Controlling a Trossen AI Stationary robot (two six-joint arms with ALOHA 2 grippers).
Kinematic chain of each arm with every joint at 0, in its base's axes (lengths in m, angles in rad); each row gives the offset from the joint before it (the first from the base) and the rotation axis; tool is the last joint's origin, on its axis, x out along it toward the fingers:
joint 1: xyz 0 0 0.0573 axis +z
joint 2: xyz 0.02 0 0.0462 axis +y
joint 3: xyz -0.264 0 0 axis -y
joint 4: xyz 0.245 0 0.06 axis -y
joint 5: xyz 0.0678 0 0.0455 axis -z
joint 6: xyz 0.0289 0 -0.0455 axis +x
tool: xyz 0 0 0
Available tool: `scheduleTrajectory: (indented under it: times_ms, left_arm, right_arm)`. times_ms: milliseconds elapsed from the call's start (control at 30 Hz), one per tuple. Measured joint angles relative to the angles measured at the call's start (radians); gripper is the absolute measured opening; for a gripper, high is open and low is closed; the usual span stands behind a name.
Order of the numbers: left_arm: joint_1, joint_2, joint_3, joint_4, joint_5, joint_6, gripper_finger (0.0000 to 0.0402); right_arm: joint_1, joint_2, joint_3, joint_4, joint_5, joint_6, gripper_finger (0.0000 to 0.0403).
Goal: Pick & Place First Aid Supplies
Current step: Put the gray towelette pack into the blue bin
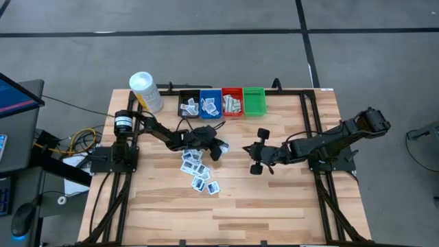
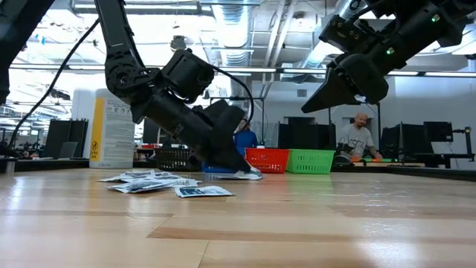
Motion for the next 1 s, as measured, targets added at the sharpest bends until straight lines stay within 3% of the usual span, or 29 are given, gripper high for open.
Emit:
scheduleTrajectory:
  times_ms: [200,400,600,700,1000]
  left_arm:
    - [-0.001,-0.03,-0.001,0.006,0.0,0.012,0.0005]
    - [0.006,-0.144,-0.001,-0.002,-0.012,0.113,0.0004]
    - [0.046,-0.314,-0.001,-0.134,-0.206,0.274,0.0005]
    - [0.085,-0.378,0.0,-0.158,-0.265,0.327,0.0004]
    - [0.258,-0.395,0.0,-0.18,-0.242,0.338,0.0004]
  right_arm:
    - [0.0,0.0,0.0,-0.003,0.0,0.0,0.0]
    - [0.0,0.0,0.0,-0.007,0.0,0.0,0.0]
    - [0.0,0.0,0.0,-0.007,0.0,0.0,0.0]
    - [0.0,0.0,0.0,-0.007,0.0,0.0,0.0]
    - [0.0,0.0,0.0,-0.007,-0.001,-0.009,0.0]
